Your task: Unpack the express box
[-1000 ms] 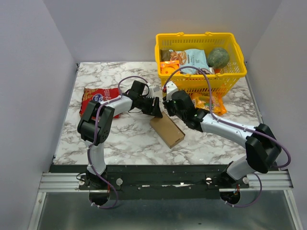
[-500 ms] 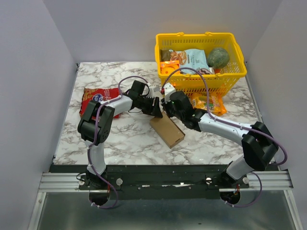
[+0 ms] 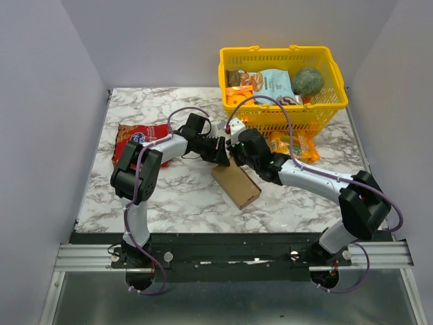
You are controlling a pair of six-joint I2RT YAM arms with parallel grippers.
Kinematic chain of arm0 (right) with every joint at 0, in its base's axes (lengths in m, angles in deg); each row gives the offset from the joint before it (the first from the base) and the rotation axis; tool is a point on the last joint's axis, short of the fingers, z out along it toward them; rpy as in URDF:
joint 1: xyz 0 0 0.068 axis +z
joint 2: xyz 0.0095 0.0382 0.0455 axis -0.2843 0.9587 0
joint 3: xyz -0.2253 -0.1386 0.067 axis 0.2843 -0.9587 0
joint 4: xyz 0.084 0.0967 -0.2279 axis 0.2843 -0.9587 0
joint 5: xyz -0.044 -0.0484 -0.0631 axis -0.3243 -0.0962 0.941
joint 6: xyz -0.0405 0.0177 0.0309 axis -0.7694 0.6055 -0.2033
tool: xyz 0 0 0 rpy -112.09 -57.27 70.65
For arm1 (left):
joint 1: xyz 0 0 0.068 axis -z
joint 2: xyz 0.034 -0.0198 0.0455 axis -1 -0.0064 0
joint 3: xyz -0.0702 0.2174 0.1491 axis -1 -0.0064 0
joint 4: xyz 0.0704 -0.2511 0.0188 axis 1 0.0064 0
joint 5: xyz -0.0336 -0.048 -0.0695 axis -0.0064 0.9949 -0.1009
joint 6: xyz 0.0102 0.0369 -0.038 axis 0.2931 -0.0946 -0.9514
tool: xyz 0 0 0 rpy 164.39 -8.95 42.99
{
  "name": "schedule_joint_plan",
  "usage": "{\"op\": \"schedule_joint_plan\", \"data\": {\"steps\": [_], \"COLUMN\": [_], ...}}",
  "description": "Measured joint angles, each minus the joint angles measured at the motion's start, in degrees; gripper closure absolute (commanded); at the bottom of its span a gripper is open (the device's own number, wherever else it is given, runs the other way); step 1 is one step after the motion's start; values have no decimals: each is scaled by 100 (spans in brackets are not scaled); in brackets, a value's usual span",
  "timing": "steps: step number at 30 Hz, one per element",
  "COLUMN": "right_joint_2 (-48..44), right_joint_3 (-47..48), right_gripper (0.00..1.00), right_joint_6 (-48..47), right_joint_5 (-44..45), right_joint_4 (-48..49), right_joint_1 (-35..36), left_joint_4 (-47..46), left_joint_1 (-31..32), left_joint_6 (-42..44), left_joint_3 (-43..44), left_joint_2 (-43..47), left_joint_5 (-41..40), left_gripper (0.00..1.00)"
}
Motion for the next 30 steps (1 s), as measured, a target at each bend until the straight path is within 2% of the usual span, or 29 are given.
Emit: {"op": "schedule_joint_plan", "data": {"steps": [30], "right_joint_2": [55], "right_joint_3": [11], "right_gripper": [100], "right_joint_6": [-350], "right_joint_5": [46], "right_joint_4": [0], "right_joint_1": [0], "left_joint_4": [28], "left_joint_1": [2], "left_joint_6": [-2], "left_joint_3": [76], "left_joint_2": [-79], "left_joint_5": [68], "left_gripper": [41]}}
